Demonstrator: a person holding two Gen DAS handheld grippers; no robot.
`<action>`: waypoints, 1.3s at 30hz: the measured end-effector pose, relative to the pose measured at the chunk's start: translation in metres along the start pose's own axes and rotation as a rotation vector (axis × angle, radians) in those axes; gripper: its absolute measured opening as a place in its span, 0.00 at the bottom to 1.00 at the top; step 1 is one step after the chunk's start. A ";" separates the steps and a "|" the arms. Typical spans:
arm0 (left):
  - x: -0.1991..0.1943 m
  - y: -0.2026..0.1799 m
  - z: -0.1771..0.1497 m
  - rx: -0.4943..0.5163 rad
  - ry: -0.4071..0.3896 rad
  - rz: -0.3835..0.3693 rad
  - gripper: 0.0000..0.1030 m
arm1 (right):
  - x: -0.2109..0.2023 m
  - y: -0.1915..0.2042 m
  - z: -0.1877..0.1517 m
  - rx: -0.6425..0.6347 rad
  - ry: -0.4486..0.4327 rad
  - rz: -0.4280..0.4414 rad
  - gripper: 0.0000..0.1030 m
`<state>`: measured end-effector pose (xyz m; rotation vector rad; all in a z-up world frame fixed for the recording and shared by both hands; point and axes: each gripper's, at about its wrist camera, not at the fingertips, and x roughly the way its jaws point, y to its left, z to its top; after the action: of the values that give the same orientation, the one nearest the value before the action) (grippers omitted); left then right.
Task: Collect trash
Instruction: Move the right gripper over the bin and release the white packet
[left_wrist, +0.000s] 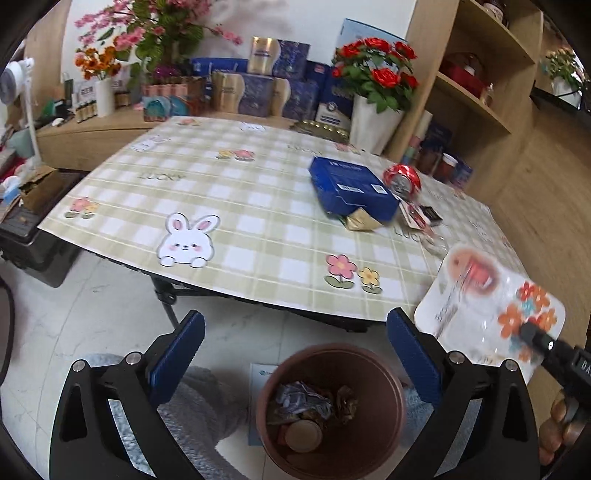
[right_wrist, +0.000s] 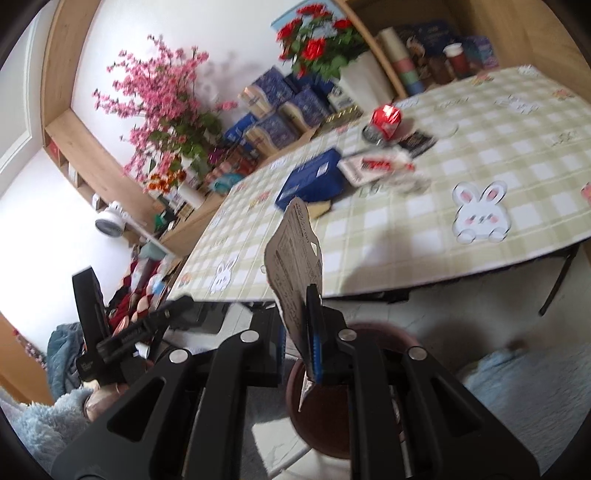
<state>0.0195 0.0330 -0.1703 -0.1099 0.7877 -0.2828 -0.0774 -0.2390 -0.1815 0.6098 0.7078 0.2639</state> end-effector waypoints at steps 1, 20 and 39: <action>-0.001 0.002 0.000 -0.003 -0.007 0.009 0.94 | 0.006 0.001 -0.003 0.009 0.032 0.015 0.14; 0.008 0.027 -0.010 -0.070 0.019 0.017 0.94 | 0.092 0.007 -0.042 0.011 0.429 -0.113 0.14; 0.013 0.027 -0.012 -0.068 0.034 0.011 0.94 | 0.124 -0.016 -0.049 0.003 0.467 -0.240 0.73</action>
<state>0.0257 0.0548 -0.1928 -0.1652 0.8314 -0.2481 -0.0186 -0.1784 -0.2855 0.4625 1.2219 0.1820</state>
